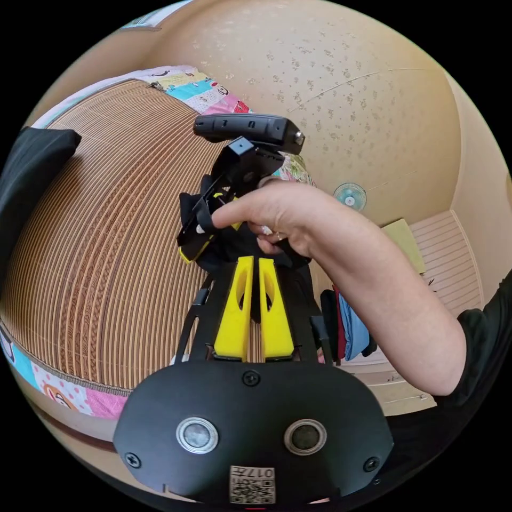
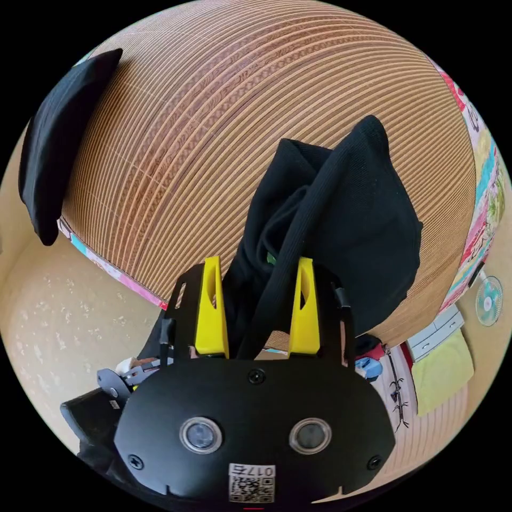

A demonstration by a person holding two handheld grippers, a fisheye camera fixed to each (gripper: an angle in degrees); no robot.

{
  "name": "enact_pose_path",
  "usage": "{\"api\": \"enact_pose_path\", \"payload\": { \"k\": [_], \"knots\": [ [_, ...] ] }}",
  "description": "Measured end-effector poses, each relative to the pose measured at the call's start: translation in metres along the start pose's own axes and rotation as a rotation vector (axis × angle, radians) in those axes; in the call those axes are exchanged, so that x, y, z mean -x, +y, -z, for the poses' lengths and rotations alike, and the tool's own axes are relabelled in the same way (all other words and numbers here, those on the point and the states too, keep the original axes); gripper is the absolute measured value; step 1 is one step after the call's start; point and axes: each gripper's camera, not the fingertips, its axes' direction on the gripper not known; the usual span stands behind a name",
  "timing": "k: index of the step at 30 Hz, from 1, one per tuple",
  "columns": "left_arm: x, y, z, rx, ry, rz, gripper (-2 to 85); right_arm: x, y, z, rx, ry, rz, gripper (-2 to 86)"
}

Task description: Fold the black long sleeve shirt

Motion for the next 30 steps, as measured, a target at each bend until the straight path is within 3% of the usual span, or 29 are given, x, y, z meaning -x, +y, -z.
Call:
{"api": "enact_pose_path", "payload": {
  "k": [5, 8, 13, 16, 19, 23, 25, 30],
  "knots": [
    [0.010, 0.014, 0.000, -0.019, 0.023, -0.006, 1.9, -0.015, 0.020, -0.006, -0.059, 0.070, 0.069, 10.7],
    [0.005, 0.020, 0.029, -0.164, 0.040, -0.032, 4.8, -0.076, 0.072, 0.007, -0.258, -0.156, 0.066, 8.8],
    [0.001, 0.008, 0.038, -0.161, 0.047, -0.062, 7.3, -0.254, 0.242, -0.036, -0.777, -0.782, 0.066, 7.8],
    [0.005, 0.000, 0.018, -0.102, 0.075, -0.068, 7.7, -0.348, 0.349, -0.103, -1.042, -0.988, 0.034, 7.7],
    [0.006, -0.006, -0.013, -0.027, 0.139, -0.066, 8.1, -0.414, 0.429, -0.185, -1.174, -1.067, -0.042, 7.8],
    [0.000, -0.014, -0.071, 0.112, 0.178, -0.062, 9.7, -0.464, 0.482, -0.293, -1.167, -1.104, -0.270, 8.7],
    [-0.003, -0.016, -0.096, 0.157, 0.184, -0.050, 10.9, -0.484, 0.492, -0.351, -1.017, -1.136, -0.461, 11.3],
    [-0.003, -0.031, -0.157, 0.268, 0.187, -0.032, 14.7, -0.496, 0.518, -0.350, -1.099, -1.098, -0.556, 17.6]
  ]
}}
